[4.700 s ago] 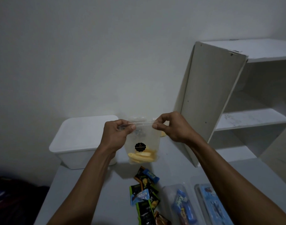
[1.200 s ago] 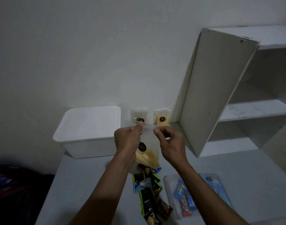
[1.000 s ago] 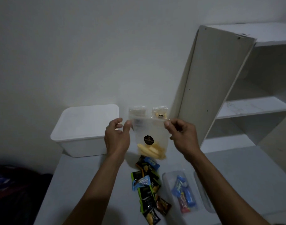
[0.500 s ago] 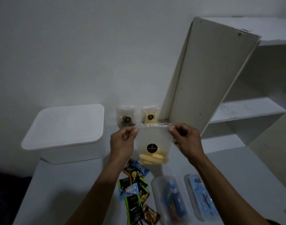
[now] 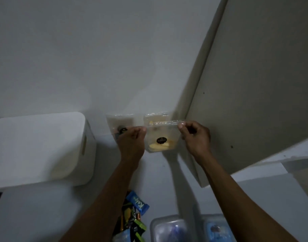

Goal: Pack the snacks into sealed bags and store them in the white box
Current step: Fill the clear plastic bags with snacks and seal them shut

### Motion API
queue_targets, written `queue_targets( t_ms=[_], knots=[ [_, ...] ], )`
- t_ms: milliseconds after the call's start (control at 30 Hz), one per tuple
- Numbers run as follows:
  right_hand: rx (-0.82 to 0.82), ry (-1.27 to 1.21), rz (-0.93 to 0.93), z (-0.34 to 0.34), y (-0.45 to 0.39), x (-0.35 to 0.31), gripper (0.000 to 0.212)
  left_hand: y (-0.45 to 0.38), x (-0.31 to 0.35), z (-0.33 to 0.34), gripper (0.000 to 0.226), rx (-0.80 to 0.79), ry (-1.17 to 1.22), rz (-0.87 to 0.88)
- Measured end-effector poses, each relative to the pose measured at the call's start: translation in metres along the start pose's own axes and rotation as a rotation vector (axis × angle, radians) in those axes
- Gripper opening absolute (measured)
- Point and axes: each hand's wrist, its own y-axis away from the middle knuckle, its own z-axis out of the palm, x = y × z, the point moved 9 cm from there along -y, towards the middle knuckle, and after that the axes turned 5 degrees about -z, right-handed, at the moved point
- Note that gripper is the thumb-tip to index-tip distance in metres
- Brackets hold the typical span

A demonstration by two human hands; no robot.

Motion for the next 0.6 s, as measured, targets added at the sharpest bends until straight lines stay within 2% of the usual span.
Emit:
queue_targets(
  t_ms=[333,500,600],
  knots=[
    [-0.016,0.037,0.140,0.042,-0.058,0.070,0.007,-0.063,-0.049,0.037,0.007,0.075,0.012,-0.101],
    [-0.041,0.031,0.142,0.050,-0.063,0.081,0.022,-0.071,-0.055,0.041,0.006,0.101,0.008,-0.107],
    [-0.032,0.031,0.131,0.053,-0.069,0.078,0.009,-0.074,-0.049,0.044,0.011,0.119,0.035,-0.097]
  ],
)
